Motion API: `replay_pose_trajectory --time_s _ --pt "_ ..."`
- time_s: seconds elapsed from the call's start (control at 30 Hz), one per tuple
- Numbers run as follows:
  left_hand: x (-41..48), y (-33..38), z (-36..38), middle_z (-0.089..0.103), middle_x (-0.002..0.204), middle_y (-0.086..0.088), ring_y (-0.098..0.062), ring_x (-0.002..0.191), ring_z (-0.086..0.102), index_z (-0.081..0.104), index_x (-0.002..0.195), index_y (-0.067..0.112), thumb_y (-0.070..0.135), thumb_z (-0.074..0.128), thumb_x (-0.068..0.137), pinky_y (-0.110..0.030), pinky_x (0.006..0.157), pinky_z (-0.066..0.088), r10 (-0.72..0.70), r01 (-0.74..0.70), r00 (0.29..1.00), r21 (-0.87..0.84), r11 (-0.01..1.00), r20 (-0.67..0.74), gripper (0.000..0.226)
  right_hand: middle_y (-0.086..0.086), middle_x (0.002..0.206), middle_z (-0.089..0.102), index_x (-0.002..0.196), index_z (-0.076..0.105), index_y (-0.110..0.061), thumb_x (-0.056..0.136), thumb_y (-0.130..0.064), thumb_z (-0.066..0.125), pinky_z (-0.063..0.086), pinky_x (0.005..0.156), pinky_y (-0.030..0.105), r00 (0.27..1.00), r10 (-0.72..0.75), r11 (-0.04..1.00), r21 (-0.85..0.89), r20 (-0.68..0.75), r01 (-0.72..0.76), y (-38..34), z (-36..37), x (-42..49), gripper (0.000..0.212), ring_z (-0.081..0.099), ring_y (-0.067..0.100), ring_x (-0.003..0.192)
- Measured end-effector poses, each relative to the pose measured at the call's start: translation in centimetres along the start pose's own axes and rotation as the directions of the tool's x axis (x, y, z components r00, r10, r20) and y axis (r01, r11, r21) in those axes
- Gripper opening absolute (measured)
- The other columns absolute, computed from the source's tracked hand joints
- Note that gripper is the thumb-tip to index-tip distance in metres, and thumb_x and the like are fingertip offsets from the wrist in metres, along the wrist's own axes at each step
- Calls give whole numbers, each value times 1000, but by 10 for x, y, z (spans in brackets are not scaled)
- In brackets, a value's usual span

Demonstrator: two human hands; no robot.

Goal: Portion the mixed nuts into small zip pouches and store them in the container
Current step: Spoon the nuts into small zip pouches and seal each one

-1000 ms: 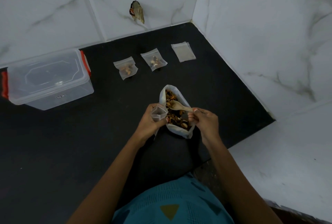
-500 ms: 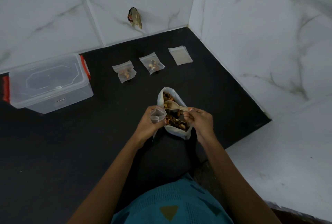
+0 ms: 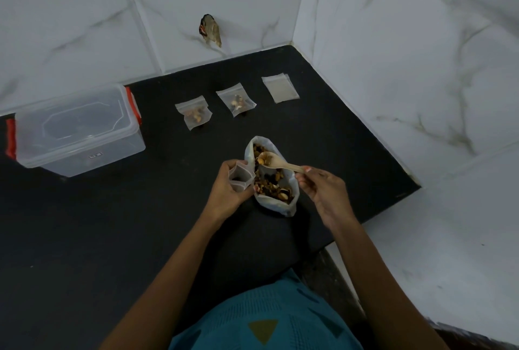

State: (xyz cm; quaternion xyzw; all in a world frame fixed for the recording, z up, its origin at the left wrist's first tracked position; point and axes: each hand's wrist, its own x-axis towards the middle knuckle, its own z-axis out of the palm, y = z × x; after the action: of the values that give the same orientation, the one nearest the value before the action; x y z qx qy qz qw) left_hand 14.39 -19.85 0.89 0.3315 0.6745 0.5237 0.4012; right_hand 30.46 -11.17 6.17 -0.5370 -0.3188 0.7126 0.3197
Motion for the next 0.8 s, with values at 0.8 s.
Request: replay_pose_trajectory --time_s 0.8 --pt "-21 18 5 46 107 16 14 97 48 43 113 17 4 74 74 -4 79 41 271 -265 959 80 961 -80 52 11 90 69 104 64 2 88 -4 54 46 78 11 537 -553 124 -575 637 809 14 29 -62 20 63 8 73"
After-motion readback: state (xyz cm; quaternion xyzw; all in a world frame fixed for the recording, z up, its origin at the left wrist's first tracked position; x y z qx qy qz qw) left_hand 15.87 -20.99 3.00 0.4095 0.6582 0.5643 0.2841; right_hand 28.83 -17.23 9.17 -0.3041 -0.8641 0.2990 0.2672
